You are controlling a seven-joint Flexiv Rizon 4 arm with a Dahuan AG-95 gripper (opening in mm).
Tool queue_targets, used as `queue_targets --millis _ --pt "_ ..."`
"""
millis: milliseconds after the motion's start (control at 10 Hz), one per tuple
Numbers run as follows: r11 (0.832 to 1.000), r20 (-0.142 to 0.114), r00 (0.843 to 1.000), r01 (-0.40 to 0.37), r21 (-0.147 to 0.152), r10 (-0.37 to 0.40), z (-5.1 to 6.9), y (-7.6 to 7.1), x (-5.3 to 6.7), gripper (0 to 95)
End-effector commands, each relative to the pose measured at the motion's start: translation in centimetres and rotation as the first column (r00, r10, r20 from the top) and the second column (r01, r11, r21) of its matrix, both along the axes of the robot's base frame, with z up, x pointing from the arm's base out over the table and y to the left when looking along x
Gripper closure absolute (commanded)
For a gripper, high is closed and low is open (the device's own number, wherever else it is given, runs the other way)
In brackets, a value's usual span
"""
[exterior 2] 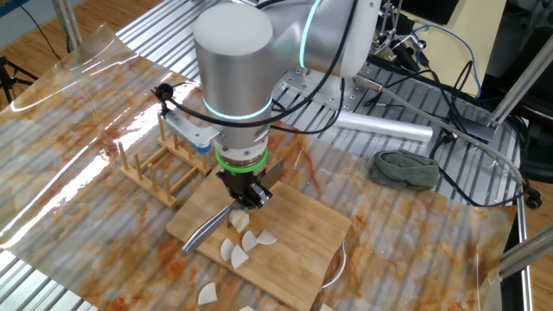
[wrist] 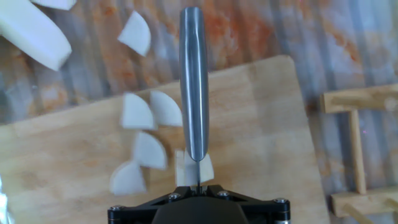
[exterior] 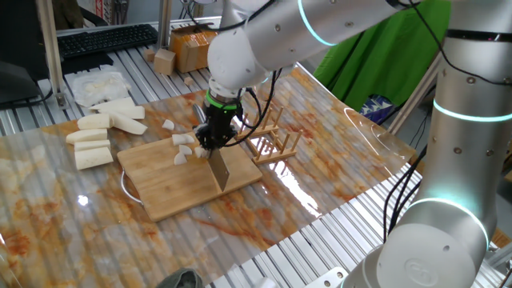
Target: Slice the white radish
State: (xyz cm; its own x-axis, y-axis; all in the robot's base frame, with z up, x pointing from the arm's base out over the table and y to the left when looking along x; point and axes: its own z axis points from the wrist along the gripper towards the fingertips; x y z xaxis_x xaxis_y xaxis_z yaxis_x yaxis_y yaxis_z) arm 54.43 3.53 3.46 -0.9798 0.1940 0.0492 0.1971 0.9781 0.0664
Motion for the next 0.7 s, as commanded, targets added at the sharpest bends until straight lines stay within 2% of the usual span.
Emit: queue_targets --millis 100,300,700 --pt "1.0 -0.032 0.999 0.008 0.008 -0.008 0.0 0.1 0.1 95.0" --pt "1.0 -0.049 0.999 0.011 0.01 -0.011 1.5 0.1 -0.1 95.0" --pt "1.0 -0.045 0.999 0.008 0.013 -0.007 2.5 0.4 0.2 95.0"
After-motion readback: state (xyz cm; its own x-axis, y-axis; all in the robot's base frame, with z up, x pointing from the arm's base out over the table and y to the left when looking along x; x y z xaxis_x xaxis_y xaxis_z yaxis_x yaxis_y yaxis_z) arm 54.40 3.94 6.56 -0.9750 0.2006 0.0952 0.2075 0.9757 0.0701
